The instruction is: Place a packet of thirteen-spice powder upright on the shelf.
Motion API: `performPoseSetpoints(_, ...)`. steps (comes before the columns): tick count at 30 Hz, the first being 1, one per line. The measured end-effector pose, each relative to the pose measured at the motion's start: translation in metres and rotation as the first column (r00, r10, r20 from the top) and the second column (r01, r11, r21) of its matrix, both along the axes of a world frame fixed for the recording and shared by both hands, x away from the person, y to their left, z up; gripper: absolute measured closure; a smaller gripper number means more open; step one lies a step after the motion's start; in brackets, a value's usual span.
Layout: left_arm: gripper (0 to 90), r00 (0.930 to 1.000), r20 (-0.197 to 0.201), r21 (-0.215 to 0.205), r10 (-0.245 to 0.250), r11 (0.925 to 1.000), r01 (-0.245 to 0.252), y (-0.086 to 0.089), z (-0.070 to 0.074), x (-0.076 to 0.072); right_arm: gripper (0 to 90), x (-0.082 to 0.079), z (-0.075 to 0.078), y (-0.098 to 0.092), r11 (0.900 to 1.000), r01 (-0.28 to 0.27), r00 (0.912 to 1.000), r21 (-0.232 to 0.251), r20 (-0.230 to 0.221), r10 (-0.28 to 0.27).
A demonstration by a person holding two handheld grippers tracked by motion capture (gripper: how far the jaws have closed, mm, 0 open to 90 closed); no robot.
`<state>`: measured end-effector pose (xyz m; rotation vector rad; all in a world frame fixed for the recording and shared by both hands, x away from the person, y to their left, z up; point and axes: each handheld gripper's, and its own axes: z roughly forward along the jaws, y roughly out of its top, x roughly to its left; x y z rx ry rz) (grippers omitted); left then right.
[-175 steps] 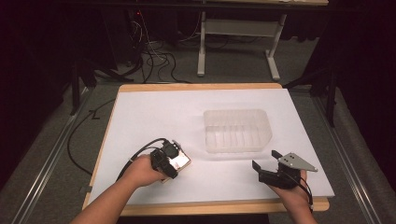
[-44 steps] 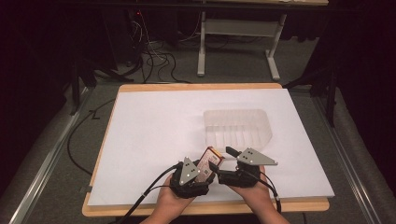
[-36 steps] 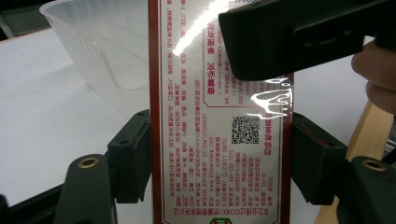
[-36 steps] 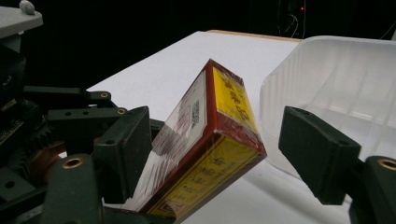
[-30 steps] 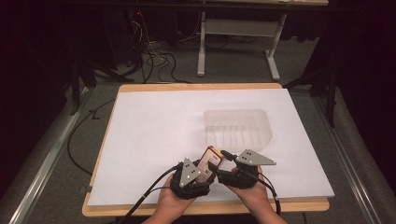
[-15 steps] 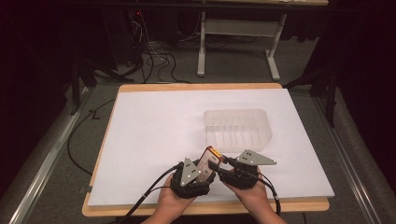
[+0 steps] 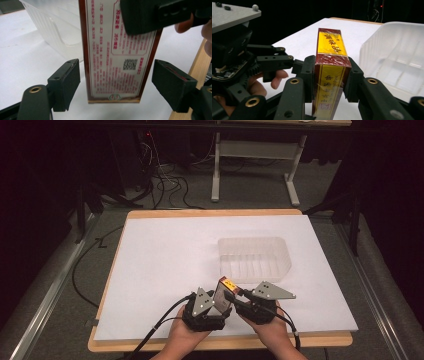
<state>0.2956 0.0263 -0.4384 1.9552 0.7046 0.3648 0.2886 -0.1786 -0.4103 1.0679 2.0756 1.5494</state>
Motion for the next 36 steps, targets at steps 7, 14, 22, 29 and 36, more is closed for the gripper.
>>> performPoseSetpoints(7, 22.9, 1.0, 0.007, -0.005, -0.006, 1.0, 0.006, 0.003, 0.001, 0.0, 68.3, 0.001, 0.002, -0.007, 0.999, 0.032, 0.9993, -0.003, 0.018, -0.032)
performPoseSetpoints(14, 23.5, 0.9999, 0.016, -0.002, 0.001, 1.0, -0.001, 0.01, 0.002, 0.002, 68.4, 0.001, 0.004, -0.018, 0.997, 0.071, 0.9967, -0.013, 0.042, -0.07)
performPoseSetpoints(22, 25.3, 0.9996, 0.025, 0.008, 0.015, 0.9999, -0.015, 0.02, 0.0, 0.006, 68.3, 0.003, 0.007, -0.035, 0.992, 0.128, 0.9906, -0.001, 0.049, -0.128)
performPoseSetpoints(29, 25.3, 0.9991, 0.024, 0.019, 0.036, 0.9992, -0.036, 0.029, -0.001, 0.01, 68.3, 0.002, 0.009, -0.05, 0.984, 0.178, 0.9819, -0.014, 0.068, -0.177)
performPoseSetpoints(36, 25.0, 0.9973, 0.025, 0.015, 0.069, 0.9975, -0.069, 0.039, 0.0, 0.015, 68.3, 0.002, 0.01, -0.067, 0.974, 0.227, 0.9712, -0.017, 0.079, -0.225)
